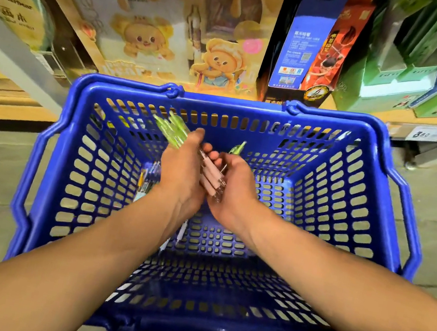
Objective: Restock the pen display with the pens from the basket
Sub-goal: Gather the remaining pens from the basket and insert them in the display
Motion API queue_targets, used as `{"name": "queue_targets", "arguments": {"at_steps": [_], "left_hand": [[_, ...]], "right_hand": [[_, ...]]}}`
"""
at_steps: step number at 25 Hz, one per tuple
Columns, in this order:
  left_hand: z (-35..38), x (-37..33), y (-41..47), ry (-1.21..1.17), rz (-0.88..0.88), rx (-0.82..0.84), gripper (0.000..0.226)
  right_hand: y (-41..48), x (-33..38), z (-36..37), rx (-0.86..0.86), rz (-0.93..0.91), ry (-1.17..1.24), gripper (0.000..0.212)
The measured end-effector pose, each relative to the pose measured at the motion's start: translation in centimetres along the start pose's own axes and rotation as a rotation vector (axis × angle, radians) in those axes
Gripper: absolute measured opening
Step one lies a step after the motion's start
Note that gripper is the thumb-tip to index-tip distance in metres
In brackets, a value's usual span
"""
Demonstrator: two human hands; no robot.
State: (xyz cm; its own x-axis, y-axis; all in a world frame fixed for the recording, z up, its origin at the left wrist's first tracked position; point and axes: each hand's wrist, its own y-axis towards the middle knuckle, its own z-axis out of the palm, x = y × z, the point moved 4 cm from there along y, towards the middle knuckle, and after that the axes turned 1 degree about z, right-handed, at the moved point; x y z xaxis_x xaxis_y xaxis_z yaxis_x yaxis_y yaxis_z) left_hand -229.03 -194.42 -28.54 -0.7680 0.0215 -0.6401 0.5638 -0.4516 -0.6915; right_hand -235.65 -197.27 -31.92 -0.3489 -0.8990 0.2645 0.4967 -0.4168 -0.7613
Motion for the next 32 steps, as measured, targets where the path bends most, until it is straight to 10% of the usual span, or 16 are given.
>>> {"name": "queue_targets", "arguments": {"at_steps": [7,17,32], "left_hand": [[-0.4,-0.1,0.1,0.067,-0.009,-0.010,0.017],[-2.3,-2.1,-3.4,0.142,-0.201,0.145,0.027],[4.7,-24.9,-37.7,0.342,-0.192,0.205,0.011]], "right_hand": [[0.1,0.3,0.6,-0.018,-0.048,-0.096,0.030],[-3.7,4.0,0.1,-0.130,-0.116,-0.841,0.023],[-42.6,9.0,19.2,0.015,-0.075,-0.783,0.011]]}}
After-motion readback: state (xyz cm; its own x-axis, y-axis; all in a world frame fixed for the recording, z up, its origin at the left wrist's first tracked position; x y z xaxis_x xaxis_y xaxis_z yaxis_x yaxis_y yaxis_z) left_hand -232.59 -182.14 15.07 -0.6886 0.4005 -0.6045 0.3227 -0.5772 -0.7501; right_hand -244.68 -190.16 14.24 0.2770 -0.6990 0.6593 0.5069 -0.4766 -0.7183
